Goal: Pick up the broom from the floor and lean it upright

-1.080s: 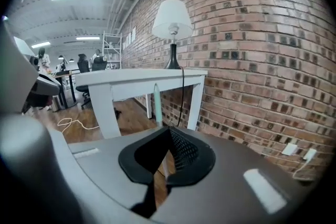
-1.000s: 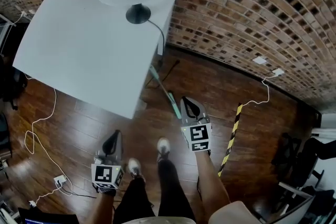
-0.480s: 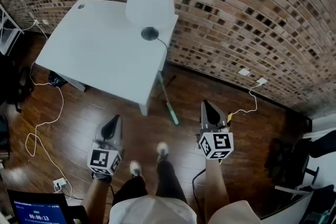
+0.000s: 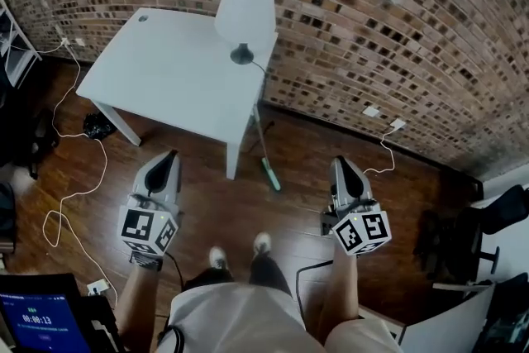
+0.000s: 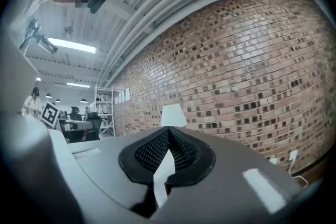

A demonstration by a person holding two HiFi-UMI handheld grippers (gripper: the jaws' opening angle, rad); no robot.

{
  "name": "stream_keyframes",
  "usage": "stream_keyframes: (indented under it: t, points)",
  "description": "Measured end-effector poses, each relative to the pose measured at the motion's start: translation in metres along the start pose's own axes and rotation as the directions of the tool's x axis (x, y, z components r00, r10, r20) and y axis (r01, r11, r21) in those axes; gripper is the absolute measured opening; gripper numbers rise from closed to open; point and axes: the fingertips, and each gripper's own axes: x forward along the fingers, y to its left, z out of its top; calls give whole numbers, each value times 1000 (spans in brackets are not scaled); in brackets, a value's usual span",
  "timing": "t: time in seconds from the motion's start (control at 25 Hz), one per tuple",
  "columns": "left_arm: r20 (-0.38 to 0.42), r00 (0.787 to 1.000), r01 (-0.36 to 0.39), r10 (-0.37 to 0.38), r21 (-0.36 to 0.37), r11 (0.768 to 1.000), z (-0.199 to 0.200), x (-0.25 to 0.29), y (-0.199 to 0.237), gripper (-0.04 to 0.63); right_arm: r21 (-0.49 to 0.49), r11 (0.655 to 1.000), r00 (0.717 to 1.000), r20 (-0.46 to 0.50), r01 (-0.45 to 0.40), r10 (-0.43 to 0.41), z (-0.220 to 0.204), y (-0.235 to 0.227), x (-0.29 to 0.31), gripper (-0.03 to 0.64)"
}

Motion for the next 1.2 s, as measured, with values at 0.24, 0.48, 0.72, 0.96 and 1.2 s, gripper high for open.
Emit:
stream_keyframes:
  t: [0.24,0.48,0.72,0.96,1.2]
  points:
    - [29,999,20,-21,51,999,23,-15,-15,0,63,998,999,38,27,-29,26,1,-29,12]
    - [-6,999,55,-54,74,996,25,-8,-35,-1,-42,999,1000,16,6,-5,28,12,-32,12]
    - [-17,999,48,-47,82,995,10,-8,-67,-2,-62,998,1000,-1,-31,31,13,24,-35,11]
    - [-23,997,75,-73,102,992,10,-14,-79,0,-55,998,1000,25,10,-9,19,23,-44,12]
    - [-40,998,54,-52,71,996,7,-32,-68,-1,-77,996,999,0,51,-51,18,34,-55,12]
